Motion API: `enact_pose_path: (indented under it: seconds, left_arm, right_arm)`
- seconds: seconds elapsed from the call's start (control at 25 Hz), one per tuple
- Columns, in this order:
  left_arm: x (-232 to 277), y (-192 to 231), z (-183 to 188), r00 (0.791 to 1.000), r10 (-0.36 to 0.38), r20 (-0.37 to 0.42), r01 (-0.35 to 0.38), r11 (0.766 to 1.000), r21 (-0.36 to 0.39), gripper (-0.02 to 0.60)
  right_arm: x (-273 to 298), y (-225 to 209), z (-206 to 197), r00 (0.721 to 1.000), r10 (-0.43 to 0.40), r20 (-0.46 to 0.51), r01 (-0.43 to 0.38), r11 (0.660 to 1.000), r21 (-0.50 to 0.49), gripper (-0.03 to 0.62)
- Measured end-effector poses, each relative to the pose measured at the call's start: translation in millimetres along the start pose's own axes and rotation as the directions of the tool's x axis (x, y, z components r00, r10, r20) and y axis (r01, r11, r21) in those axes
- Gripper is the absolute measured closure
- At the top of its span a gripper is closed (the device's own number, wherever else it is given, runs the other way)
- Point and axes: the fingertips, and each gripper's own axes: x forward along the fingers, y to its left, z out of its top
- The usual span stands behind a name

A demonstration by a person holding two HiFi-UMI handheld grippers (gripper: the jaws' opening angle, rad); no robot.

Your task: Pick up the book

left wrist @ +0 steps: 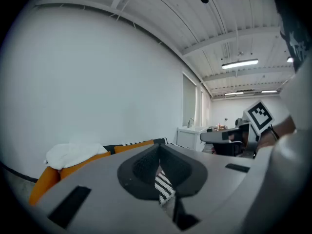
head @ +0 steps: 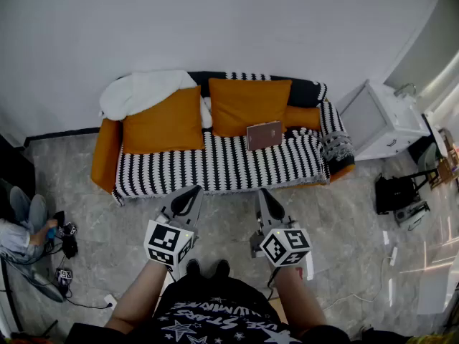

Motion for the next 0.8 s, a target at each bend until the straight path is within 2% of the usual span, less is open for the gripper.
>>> enact_pose_path:
  seconds: [0.48,0.8]
  left_arm:
    - [4,-1,-3,1.000,-0.007,-0.004,0.007,1.000,0.005,0.574]
    - [4,7,-8,1.000,-0.010,-0.010,0.010,1.000,-0.005,0.574]
  right_arm:
    - [-1,-4,-3,1.000,-0.015,-0.003,0.015,1.000,0.011,0.566]
    - [9,9,-5,0.999,0.034,0.005,-0.034,0.999,-0.010,0.566]
